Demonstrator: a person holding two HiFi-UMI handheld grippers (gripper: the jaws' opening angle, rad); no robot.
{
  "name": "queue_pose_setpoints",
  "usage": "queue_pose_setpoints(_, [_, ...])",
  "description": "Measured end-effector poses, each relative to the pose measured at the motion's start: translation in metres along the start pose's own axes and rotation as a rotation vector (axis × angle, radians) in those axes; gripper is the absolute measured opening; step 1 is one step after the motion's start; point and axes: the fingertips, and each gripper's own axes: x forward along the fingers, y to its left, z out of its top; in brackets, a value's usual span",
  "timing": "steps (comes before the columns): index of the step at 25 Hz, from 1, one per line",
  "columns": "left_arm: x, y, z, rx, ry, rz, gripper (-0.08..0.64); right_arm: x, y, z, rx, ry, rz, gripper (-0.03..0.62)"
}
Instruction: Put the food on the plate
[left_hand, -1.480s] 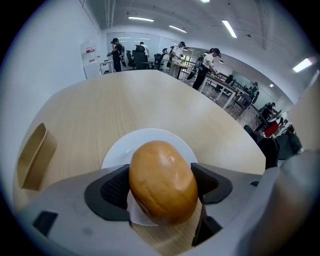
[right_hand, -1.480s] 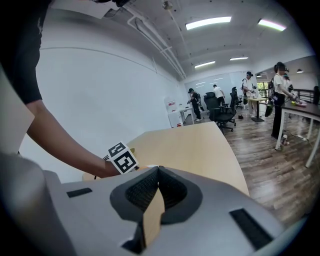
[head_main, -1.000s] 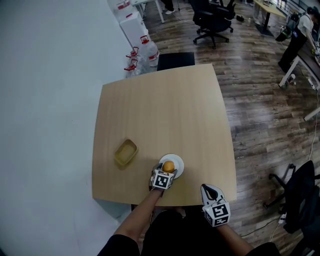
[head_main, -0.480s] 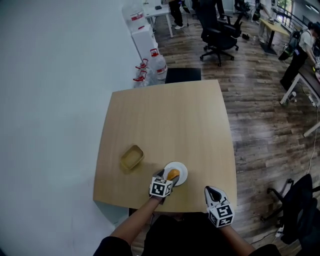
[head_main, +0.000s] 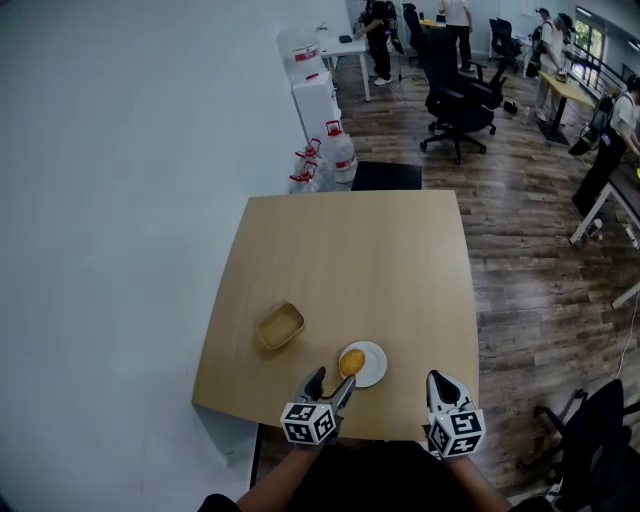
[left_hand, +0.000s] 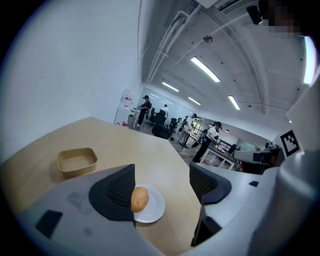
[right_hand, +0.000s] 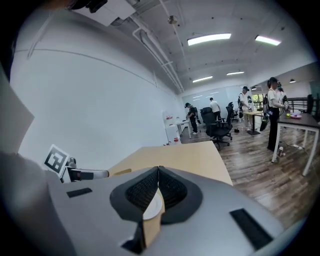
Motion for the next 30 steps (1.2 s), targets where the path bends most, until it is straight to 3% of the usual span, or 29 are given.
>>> queue_pose_setpoints(2, [-0.022,-0.010,0.016,0.005,-0.078,0.021,0.333,-0.001,0.005,0.011,0.012,-0.020,0.021,0.060])
queue_pose_setpoints(3, [-0.033,-0.016,0.025,0.013,-0.118,0.027,0.277,-0.002,0.008,0.015,0.008,-0.027,0.030,0.060])
queue_pose_setpoints(5, [-0.051,-0.026,0.044,0.033,-0.187,0.034,0.083,-0.001,0.016,0.024,-0.012,-0.041,0.043,0.060])
queue_pose_setpoints(8, [-0.067,-0.033,0.065,0.043,-0.233,0.048,0.021,-0.002,0.029,0.038,-0.034,-0.064,0.060,0.060])
queue_pose_setpoints(12, [-0.075,-0.038,0.079,0.012,-0.249,0.039,0.014,-0.010,0.044,0.058,-0.056,-0.095,0.089,0.060])
queue_pose_setpoints(19, [-0.082,-0.044,0.087,0.073,-0.275,0.050,0.014,-0.017,0.055,0.074,-0.186,-0.126,0.053,0.060])
queue_pose_setpoints(22, [-0.080,-0.050,0.091,0.083,-0.284,0.033,0.014,-0.020,0.054,0.080,-0.209,-0.146,0.037,0.060])
queue_pose_setpoints(26, [-0.086,-0.051,0.093,0.012,-0.293,0.019,0.014,-0.025,0.061,0.083,-0.215,-0.164,0.038,0.060])
queue_pose_setpoints(30, [-0.089,-0.053,0.095,0.037,-0.301,0.030,0.014,-0.026,0.065,0.082,-0.226,-0.172,0.039,0.060])
